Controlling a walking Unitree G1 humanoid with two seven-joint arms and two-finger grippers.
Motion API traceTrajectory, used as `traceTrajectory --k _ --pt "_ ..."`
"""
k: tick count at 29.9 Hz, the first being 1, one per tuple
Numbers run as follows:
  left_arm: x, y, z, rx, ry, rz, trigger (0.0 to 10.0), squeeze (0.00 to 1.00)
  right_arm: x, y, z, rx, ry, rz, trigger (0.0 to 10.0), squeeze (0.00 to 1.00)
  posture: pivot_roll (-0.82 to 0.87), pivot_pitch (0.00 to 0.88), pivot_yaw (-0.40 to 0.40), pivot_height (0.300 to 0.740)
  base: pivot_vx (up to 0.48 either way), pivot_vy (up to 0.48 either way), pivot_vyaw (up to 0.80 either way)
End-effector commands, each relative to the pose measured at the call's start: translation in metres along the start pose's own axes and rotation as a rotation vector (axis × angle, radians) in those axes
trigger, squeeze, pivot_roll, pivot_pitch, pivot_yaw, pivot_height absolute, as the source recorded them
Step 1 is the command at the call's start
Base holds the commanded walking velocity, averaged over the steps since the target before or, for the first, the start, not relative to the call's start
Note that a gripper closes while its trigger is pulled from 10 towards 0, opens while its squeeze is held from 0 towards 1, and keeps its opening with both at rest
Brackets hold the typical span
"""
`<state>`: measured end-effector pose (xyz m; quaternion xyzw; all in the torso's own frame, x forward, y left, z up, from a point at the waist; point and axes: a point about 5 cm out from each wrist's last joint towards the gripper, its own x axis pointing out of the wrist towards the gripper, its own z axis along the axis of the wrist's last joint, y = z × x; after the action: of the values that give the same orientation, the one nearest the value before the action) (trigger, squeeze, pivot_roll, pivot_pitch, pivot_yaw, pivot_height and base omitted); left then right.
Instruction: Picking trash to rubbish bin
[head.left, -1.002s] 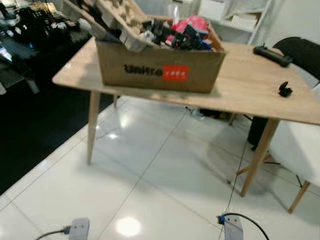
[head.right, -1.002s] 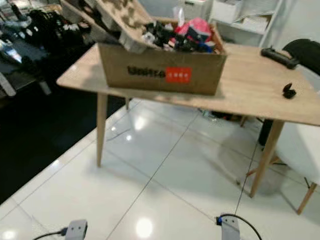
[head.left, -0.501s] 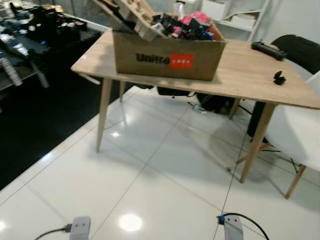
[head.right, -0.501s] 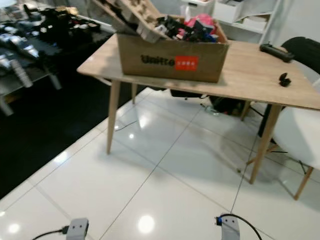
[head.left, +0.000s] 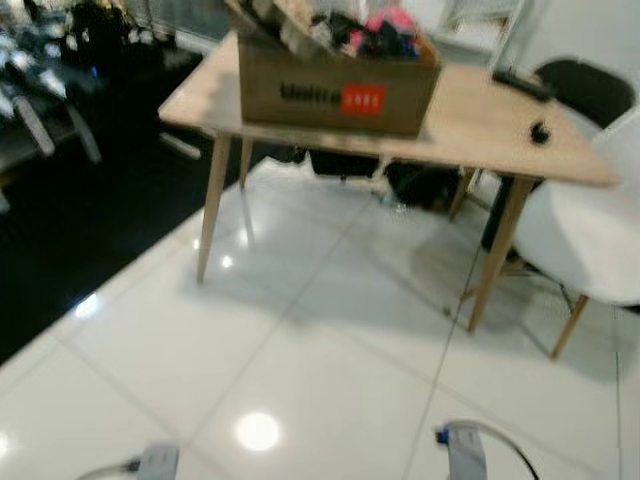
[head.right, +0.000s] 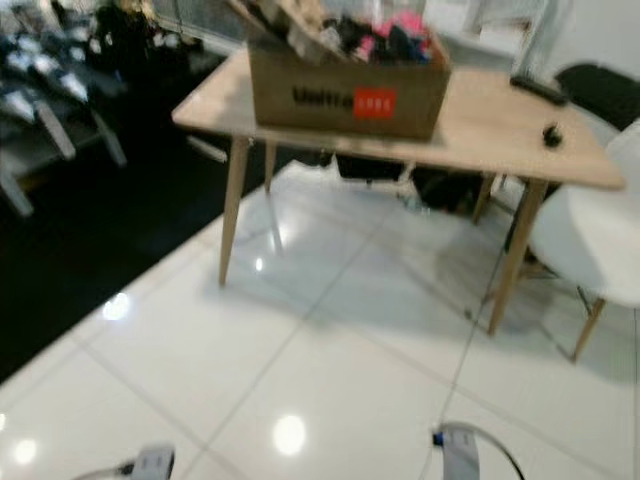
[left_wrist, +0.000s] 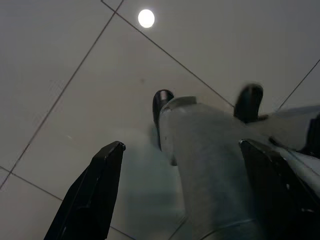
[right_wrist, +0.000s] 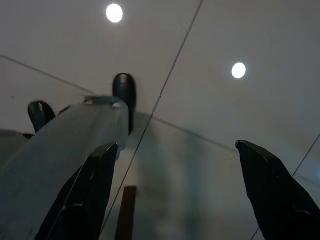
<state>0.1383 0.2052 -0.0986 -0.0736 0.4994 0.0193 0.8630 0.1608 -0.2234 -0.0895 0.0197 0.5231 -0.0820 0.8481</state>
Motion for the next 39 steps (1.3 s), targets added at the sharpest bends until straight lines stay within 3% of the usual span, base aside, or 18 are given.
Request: traceTrajectory --k 1,39 --pt "-0.0015 -0.0016 -0.0126 0.0 0.048 -0.007 10.0 0.0 -0.0005 -0.0056 -0.0021 0.014 0.014 -0.022 10.0 0.0 0.13 0.077 -0.045 0.74 0.0 0.0 -0.8" --pt "-0.0022 -0.0026 -0.0166 0.018 0.053 -0.007 10.0 0.0 -0.0001 -0.0024 -0.0015 0.002 0.026 -0.02 10.0 0.0 0.13 0.084 -0.042 0.74 0.0 0.0 -0.8"
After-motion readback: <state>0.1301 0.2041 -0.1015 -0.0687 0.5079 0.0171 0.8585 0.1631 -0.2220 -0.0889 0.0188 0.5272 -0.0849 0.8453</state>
